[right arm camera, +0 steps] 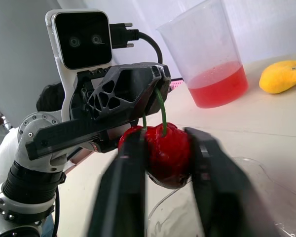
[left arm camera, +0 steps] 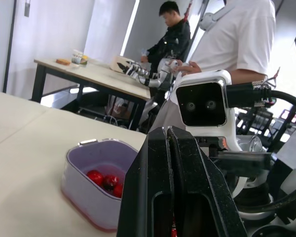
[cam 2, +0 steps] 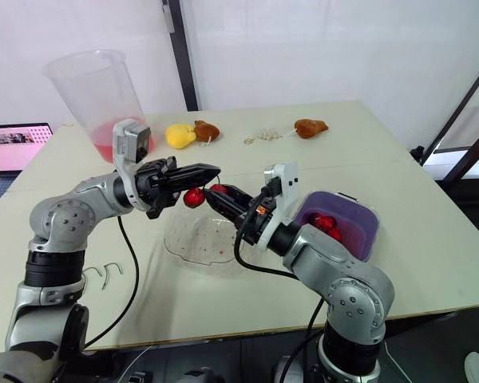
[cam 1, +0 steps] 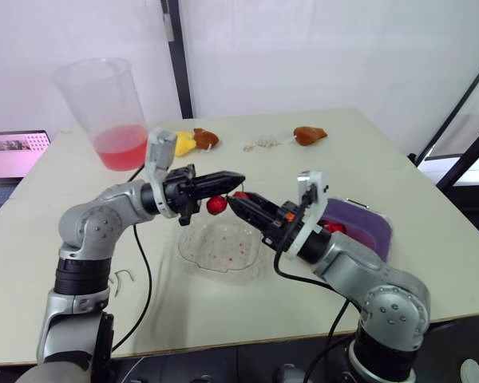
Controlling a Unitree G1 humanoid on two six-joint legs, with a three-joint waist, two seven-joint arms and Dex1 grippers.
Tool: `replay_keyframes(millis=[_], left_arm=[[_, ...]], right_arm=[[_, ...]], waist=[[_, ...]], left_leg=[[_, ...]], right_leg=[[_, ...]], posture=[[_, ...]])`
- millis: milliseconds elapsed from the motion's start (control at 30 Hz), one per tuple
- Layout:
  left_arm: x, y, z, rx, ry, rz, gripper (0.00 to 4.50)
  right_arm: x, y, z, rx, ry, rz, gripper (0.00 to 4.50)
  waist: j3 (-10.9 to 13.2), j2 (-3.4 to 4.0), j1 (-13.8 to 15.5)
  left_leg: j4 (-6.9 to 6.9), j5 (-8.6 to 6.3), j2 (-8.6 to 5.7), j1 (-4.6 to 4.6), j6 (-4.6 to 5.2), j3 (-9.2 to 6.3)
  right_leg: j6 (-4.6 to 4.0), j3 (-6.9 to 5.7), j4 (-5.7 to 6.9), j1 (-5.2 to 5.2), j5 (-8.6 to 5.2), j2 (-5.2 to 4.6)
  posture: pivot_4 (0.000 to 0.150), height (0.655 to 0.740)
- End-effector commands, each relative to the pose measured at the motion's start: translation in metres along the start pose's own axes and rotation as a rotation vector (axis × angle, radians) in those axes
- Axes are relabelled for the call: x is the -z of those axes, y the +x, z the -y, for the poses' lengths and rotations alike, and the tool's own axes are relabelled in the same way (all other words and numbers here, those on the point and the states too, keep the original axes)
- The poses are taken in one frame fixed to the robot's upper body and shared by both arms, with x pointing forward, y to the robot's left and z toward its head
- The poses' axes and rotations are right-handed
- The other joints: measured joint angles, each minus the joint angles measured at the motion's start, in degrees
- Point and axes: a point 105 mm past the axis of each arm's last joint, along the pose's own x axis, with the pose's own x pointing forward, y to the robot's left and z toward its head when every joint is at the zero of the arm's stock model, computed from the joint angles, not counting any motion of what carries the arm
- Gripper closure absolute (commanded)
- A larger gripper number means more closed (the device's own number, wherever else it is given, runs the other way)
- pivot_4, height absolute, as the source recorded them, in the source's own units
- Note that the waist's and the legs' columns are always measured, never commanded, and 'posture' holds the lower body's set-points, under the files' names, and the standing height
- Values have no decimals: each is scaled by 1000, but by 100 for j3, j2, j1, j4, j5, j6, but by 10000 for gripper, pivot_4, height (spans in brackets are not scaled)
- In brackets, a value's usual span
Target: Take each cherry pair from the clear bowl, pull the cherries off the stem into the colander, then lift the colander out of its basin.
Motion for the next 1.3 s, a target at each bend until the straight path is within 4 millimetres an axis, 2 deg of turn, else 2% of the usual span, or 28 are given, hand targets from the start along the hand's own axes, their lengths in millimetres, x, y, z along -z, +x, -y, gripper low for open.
replay_keyframes(millis=[33,400,733,833,967,1133,1300], left_arm=[[-7,3,3,23,42,1,45000],[-8,2,1,22,50,4,45000],[-7,3,1,30,54,8,45000],[-7,3,1,30,55,9,45000],[-7,2,0,24,58,10,45000],[-9,-4,-3,-5,71,14,45000],[-9,-8,-5,-28,92,24,45000]], right_arm=[[-4,0,-7,-31,-2,24,35136],[5,-3,-6,-48,34,-60,35136],[18,-16,-4,-60,53,-192,35136],[15,-18,-3,-54,48,-191,35136],[1,-29,5,-21,-2,-167,35136],[-28,-70,44,178,-206,-236,35136],[-40,-121,92,439,-363,-426,35136]], waist=[[0,0,0],[0,0,12],[0,0,17],[0,0,19],[0,-1,31],[2,-4,143],[3,-10,189]], left_leg=[[0,0,0,0,0,0],[0,0,-1,0,0,0],[0,0,-2,0,1,1],[1,0,-2,0,1,1],[1,0,-2,0,1,1],[4,-1,-7,0,3,5],[6,-1,-3,4,5,11]], right_leg=[[0,0,0,0,0,0],[0,0,0,1,0,-1],[0,0,-3,4,0,-2],[0,0,-4,4,0,-2],[0,0,-6,5,0,-2],[0,-2,-16,11,0,-5],[1,-4,-21,23,0,-2]], posture=[[1500,7400],[1500,7400],[1500,7400],[1500,7400],[1500,7400],[1500,7400],[1500,7400]])
